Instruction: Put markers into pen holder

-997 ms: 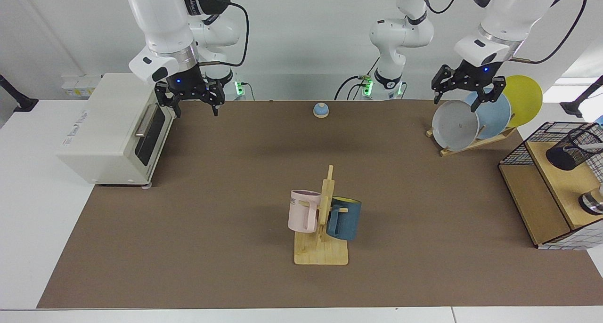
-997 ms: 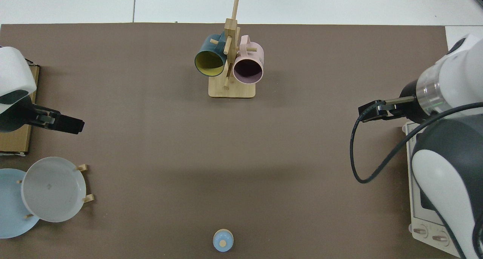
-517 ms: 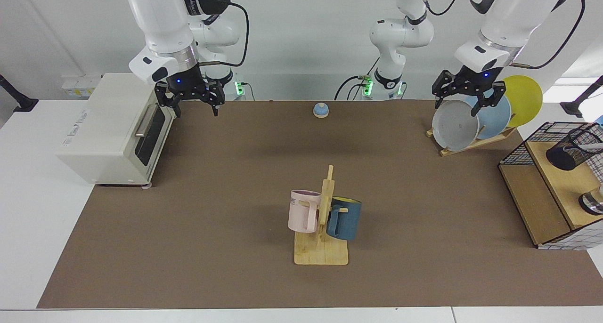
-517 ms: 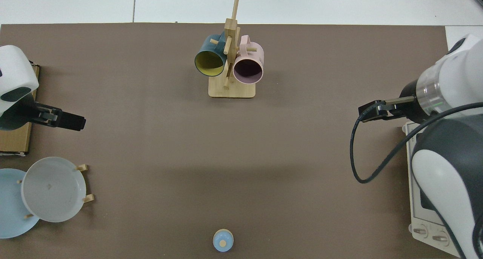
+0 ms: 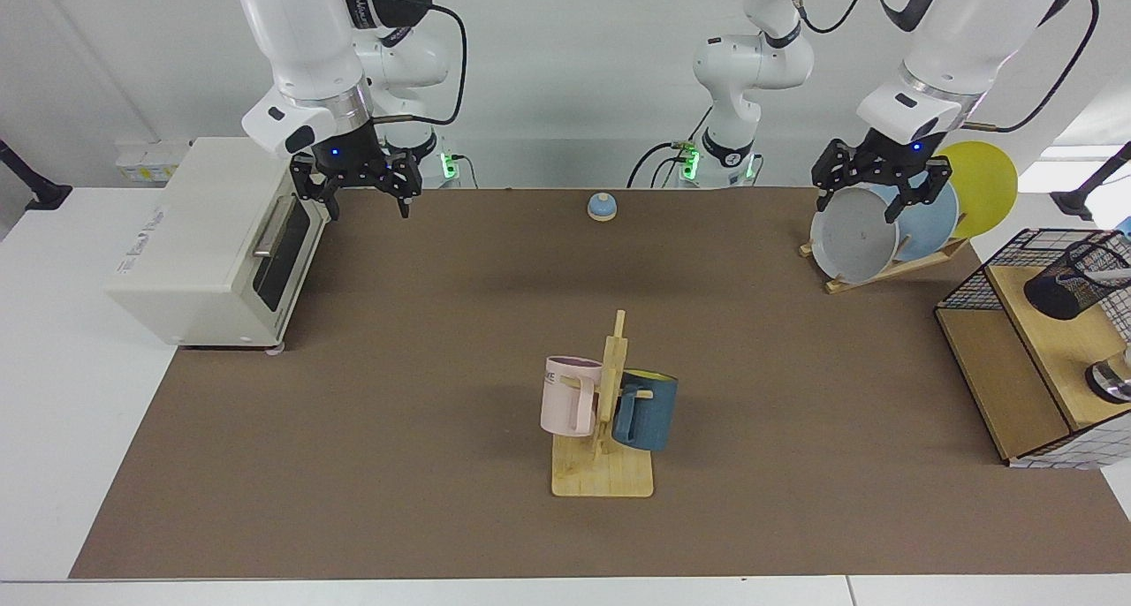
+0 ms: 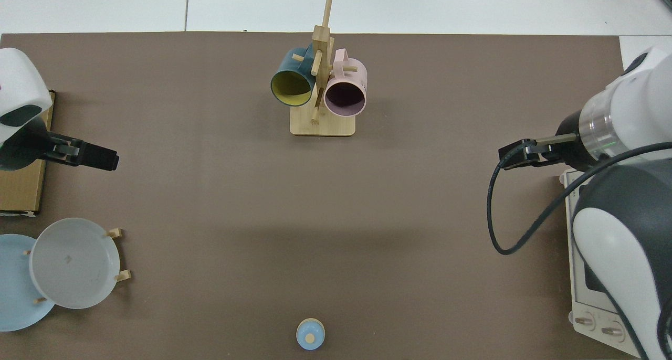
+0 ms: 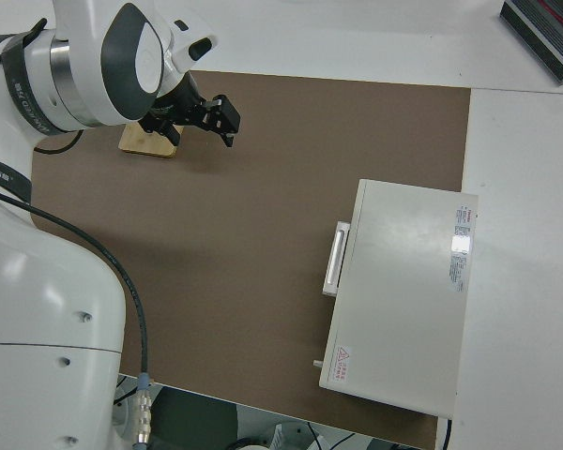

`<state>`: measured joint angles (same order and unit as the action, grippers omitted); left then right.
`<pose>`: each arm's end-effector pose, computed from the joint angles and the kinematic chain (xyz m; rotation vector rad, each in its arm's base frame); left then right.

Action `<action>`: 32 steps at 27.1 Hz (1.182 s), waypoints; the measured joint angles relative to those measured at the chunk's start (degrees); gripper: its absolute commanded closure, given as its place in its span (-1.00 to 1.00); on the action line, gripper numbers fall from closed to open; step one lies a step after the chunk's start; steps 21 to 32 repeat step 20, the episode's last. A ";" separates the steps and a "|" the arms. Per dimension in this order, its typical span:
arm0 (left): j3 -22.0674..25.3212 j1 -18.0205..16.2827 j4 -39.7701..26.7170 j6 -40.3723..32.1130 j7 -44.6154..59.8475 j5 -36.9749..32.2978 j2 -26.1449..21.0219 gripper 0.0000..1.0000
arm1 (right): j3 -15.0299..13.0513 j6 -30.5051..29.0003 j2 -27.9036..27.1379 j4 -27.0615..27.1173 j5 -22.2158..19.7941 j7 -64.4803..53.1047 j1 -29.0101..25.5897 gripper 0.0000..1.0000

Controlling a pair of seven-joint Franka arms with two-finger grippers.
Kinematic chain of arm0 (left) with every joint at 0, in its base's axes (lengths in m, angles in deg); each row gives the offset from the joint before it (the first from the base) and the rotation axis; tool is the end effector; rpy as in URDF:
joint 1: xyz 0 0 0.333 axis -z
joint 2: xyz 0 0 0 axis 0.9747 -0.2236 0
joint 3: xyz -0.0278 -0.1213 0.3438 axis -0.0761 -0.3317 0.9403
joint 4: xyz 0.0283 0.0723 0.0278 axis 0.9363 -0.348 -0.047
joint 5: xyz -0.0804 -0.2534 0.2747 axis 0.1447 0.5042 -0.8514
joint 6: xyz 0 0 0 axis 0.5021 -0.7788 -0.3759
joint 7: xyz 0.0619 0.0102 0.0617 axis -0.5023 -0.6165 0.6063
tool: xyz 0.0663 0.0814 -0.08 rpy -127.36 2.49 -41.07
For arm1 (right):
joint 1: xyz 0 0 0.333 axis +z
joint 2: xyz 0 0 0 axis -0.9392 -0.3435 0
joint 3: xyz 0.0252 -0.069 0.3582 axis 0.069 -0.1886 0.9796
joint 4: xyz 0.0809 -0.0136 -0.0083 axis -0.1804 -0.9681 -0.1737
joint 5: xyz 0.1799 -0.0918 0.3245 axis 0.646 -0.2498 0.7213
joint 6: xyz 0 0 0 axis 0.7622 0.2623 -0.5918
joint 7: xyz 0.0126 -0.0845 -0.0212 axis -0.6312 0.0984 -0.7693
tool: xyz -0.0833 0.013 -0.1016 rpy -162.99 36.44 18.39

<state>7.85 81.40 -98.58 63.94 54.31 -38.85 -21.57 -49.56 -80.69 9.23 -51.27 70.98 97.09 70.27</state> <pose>0.5532 -0.0467 0.6589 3.0848 -0.4073 0.0400 0.5493 0.0957 0.6403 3.1069 0.0834 -0.0132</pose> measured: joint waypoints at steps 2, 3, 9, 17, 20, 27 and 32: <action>0.02 0.00 1.24 -0.71 0.03 0.00 -0.70 -0.99 | 0.00 0.00 0.00 0.00 0.00 0.00 0.00 -1.00; 0.03 0.00 1.71 -0.91 0.04 0.00 -1.00 -0.99 | 0.00 0.00 0.00 0.00 0.00 0.00 0.00 -1.00; 0.06 0.00 3.03 -1.69 0.55 -0.01 -1.91 -0.99 | 0.00 0.00 0.00 0.00 0.00 0.00 0.00 -1.00; 0.06 0.00 3.29 -2.06 0.85 -0.01 -2.06 -0.99 | 0.00 0.00 0.00 0.00 0.00 0.00 0.00 -1.00; 0.06 0.00 3.33 -2.12 0.90 -0.01 -2.06 -0.99 | 0.00 0.00 0.00 0.00 0.00 0.00 0.00 -1.00; 0.06 0.00 3.33 -2.12 0.90 -0.01 -2.06 -0.99 | 0.00 0.00 0.00 0.00 0.00 0.00 0.00 -1.00; 0.06 0.00 3.33 -2.12 0.90 -0.01 -2.06 -0.99 | 0.00 0.00 0.00 0.00 0.00 0.00 0.00 -1.00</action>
